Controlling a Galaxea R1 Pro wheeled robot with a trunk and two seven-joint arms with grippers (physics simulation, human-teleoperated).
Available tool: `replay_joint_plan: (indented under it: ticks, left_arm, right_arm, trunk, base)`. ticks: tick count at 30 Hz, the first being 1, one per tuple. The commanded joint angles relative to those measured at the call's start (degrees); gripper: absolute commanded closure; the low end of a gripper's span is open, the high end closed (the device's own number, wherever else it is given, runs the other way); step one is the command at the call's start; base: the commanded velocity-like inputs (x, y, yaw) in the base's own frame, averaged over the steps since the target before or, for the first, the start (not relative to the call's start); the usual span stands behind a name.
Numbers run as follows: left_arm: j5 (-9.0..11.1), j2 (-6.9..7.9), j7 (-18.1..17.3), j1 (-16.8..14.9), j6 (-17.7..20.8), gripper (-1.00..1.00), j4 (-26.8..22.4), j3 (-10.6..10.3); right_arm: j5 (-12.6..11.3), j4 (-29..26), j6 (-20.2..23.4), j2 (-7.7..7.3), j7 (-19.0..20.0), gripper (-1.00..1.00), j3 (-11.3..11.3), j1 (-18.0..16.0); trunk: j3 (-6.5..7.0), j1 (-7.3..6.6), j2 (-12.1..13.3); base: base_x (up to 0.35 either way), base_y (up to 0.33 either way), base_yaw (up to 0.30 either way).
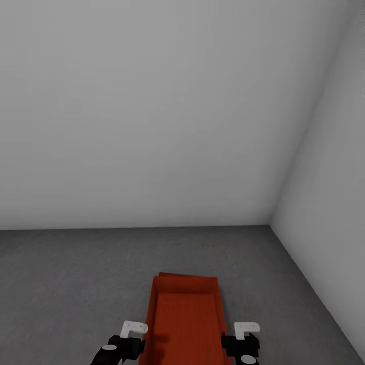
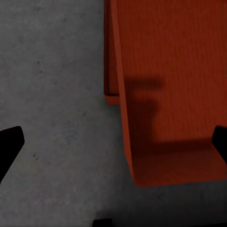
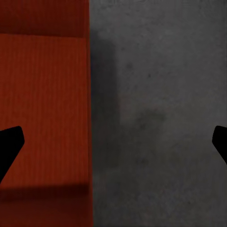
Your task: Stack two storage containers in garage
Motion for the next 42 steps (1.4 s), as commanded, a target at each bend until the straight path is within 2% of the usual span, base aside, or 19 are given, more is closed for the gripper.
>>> replay_joint_plan:
  ticks: [1, 9, 36, 42]
  left_arm:
    - [-0.3, 0.00, 0.1, 0.0, 0.3, -1.00, -0.1, -0.1]
    - [-0.3, 0.07, 0.1, 0.0, 0.2, -1.00, -0.1, 0.0]
    - [-0.2, 0.08, 0.2, 0.0, 0.3, -1.00, 0.2, -0.1]
    - [-0.2, 0.08, 0.2, 0.0, 0.0, -1.00, 0.2, -0.1]
  right_arm:
    - [-0.6, 0.0, -0.3, -0.03, -0.3, -1.00, 0.5, -0.1]
    - [-0.6, 0.0, -0.3, -0.03, -0.3, -1.00, 0.5, -0.1]
    - [-0.6, 0.0, -0.3, -0.03, -0.3, -1.00, 0.5, -0.1]
    - [-0.6, 0.0, -0.5, -0.03, -0.3, -1.00, 0.5, -0.1]
  trunk:
    - [0.02, 0.00, 0.0]
    - [0.59, 0.00, 0.0]
    - [2.31, 0.00, 0.0]
    - [2.45, 0.00, 0.0]
  base:
    - [0.000, 0.000, 0.000]
    - [-0.053, 0.000, 0.000]
    - [-0.335, 0.000, 0.000]
    - [-0.136, 0.000, 0.000]
